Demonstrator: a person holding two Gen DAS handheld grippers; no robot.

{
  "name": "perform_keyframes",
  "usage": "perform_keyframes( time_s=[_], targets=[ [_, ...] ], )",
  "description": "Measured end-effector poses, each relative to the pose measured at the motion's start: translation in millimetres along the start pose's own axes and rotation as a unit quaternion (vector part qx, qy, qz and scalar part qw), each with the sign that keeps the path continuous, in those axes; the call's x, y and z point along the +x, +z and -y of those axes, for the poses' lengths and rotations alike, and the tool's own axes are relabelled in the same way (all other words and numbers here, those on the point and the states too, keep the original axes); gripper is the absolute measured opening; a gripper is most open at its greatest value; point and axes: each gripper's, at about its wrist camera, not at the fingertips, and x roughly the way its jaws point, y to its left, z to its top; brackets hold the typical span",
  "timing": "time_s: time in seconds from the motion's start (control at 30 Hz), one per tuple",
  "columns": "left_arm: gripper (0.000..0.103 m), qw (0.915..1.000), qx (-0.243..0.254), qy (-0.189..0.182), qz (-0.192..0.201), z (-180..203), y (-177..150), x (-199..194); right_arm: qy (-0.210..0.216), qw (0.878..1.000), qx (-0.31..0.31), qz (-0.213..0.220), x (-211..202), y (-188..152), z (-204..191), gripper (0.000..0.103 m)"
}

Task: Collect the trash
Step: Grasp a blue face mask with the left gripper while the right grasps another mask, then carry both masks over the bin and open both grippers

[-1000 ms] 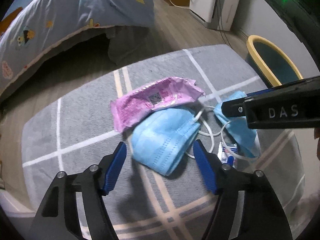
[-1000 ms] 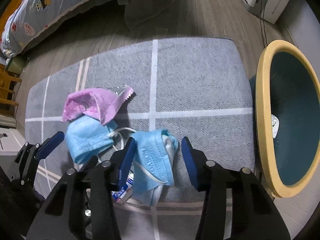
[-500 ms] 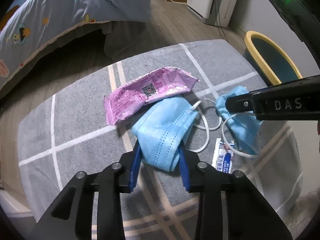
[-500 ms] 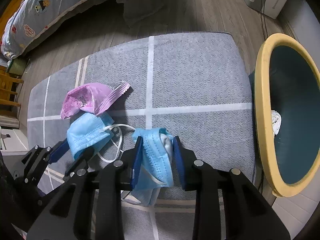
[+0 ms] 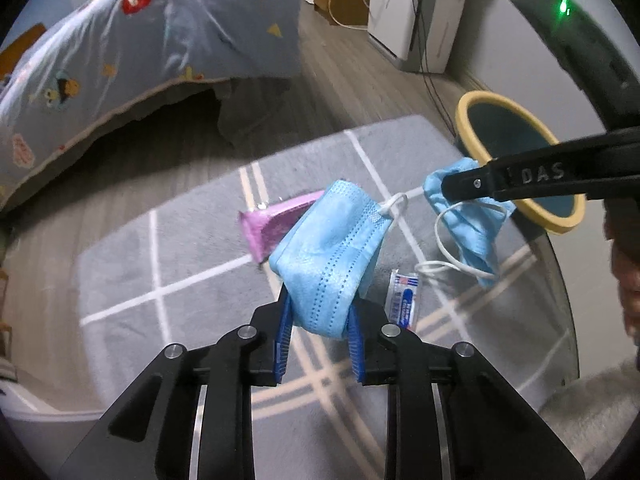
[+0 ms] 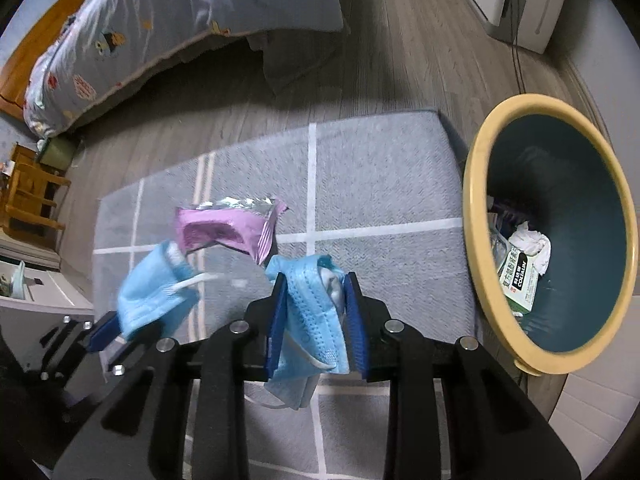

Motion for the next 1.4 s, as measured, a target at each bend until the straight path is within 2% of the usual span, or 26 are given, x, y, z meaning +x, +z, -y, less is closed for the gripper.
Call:
perform_keyframes(
  time_s=[0.17,0.33,0.47,0.6,0.8,1.0,1.4],
  targets=[
    [0.026,0.9996,0.007,0.025,0.009,-9,6,-41,0.015,0.999,-0.010,0.032,-21,0,-6,0.028],
    [0.026,0.9986,-0.023,0.033,0.033,-22,3,-71,0.006,0.998,-0.029,0.062,-41,2,-11,0.028],
    [0.026,0.9976,-0.045,0.026,0.045,-24,-3,-72,0.006,0.997,-0.031,0.071,-50,2,-7,0.028],
    [0.026,0.9971,-0.030,0.034,0.062,-20,6,-74,0.014,0.995,-0.025,0.091,-67,2,-2,0.028],
    [0.026,0.9967,-0.024,0.011,0.076,-4,25,-72,0.008,0.992,-0.034,0.124,-90,-2,4,0.028],
    [0.026,0.9964,-0.004,-0.010,0.084,30,45,-66,-0.014,0.991,-0.024,0.128,-95,-2,35,0.028],
    [0.026,0.9952,0.030,-0.032,0.087,88,75,-41,-0.040,0.987,0.045,0.149,-114,-3,125,0.028]
  ],
)
